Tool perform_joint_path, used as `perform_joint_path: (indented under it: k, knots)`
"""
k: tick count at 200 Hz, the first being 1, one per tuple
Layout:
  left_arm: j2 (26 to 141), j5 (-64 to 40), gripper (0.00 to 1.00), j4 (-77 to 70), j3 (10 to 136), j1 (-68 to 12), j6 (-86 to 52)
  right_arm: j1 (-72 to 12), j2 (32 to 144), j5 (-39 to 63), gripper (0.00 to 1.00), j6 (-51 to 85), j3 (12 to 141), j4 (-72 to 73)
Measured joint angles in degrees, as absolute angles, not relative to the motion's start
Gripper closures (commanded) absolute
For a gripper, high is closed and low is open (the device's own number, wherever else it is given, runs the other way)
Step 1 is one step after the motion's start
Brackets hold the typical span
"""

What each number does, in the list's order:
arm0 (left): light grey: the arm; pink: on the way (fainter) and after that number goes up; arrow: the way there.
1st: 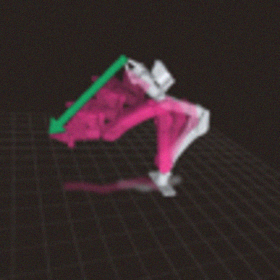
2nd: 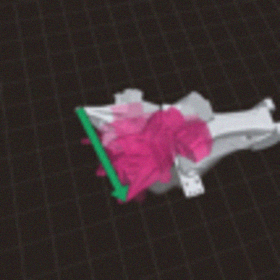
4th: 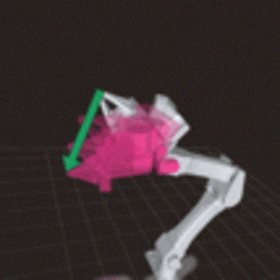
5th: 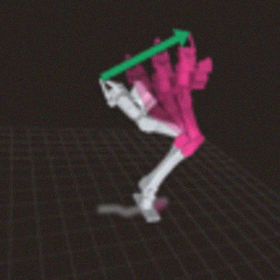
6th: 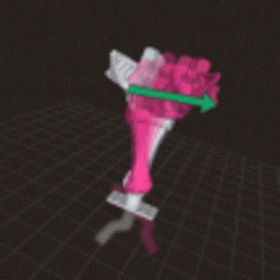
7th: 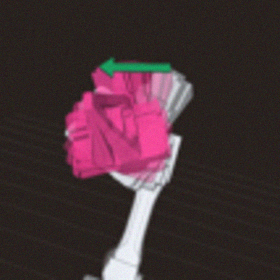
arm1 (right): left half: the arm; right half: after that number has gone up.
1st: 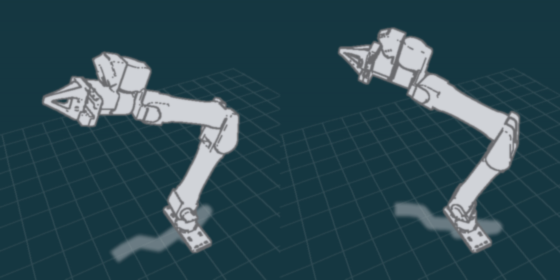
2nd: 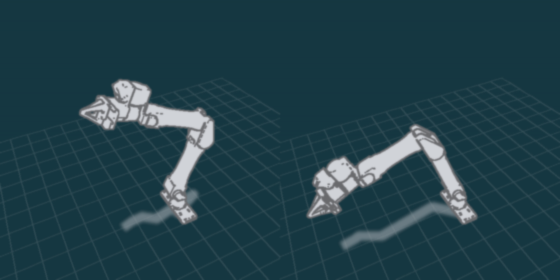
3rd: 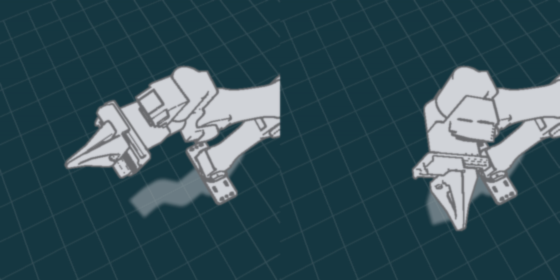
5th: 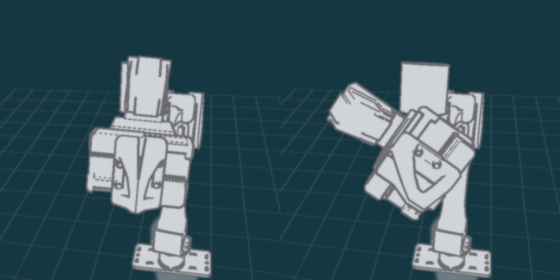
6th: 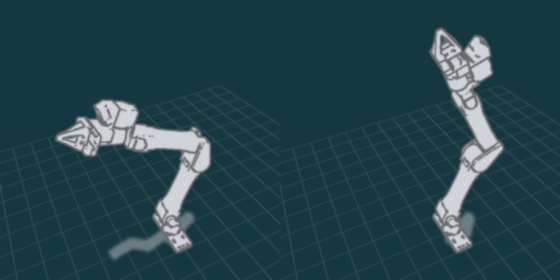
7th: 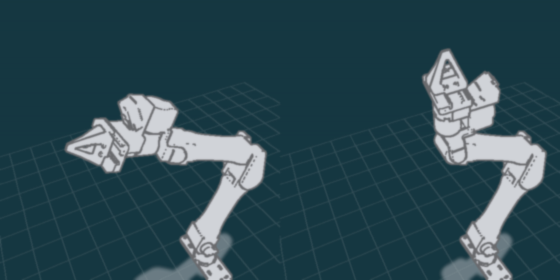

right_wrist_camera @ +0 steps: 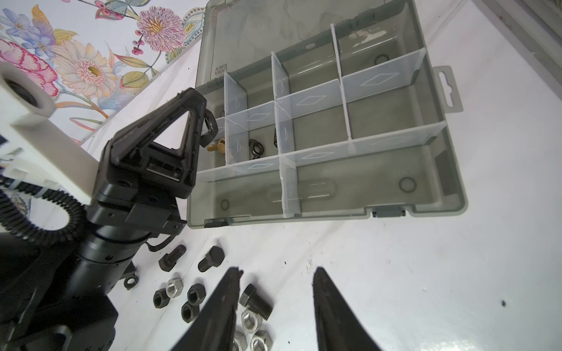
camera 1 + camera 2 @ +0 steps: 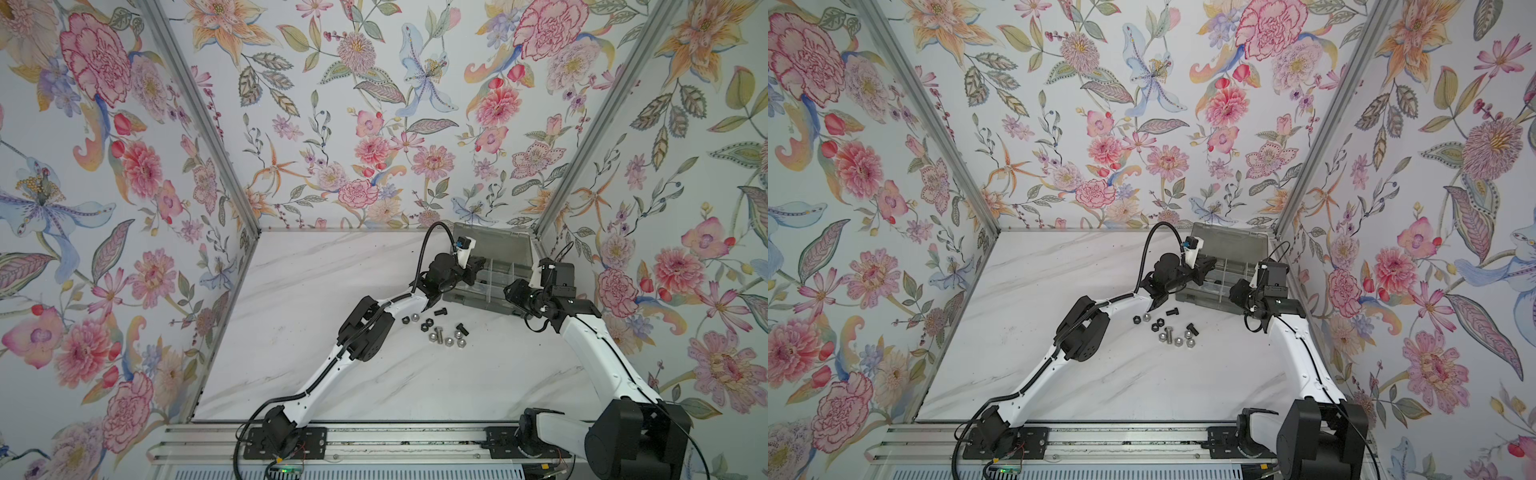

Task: Sort the screws and nuts into containers
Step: Place the nut into the container.

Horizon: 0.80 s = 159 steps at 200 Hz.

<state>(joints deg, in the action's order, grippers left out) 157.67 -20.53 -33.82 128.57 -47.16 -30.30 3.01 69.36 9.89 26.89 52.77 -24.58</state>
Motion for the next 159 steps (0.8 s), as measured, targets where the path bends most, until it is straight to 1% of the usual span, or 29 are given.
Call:
perform_joint_path:
  k: [89, 104, 124, 137, 151, 159]
  knots:
    - [159.3, -20.5, 1.0, -31.3, 130.4, -47.3, -30.2, 3.1, 69.4, 10.1, 0.57, 26.9, 52.6, -24.5]
    - [159.5, -20.5, 0.93, -31.1, 130.8, -47.3, -30.2, 3.1, 69.4, 10.1, 0.57, 26.9, 52.6, -24.5]
    - [159.5, -20.5, 0.92, -31.0, 131.0, -47.3, -30.2, 3.1, 69.4, 10.1, 0.57, 26.9, 52.4, -24.3]
    - [159.5, -20.5, 0.89, -31.0, 131.0, -47.3, -30.2, 3.1, 69.4, 10.1, 0.57, 26.9, 52.4, -24.3]
    - [159.6, -20.5, 0.87, -30.9, 131.0, -47.3, -30.4, 3.1, 69.3, 10.1, 0.57, 26.9, 52.4, -24.3]
    - [159.6, -20.5, 0.84, -30.8, 131.0, -47.3, -30.4, 3.1, 69.3, 10.1, 0.57, 26.9, 52.4, -24.3]
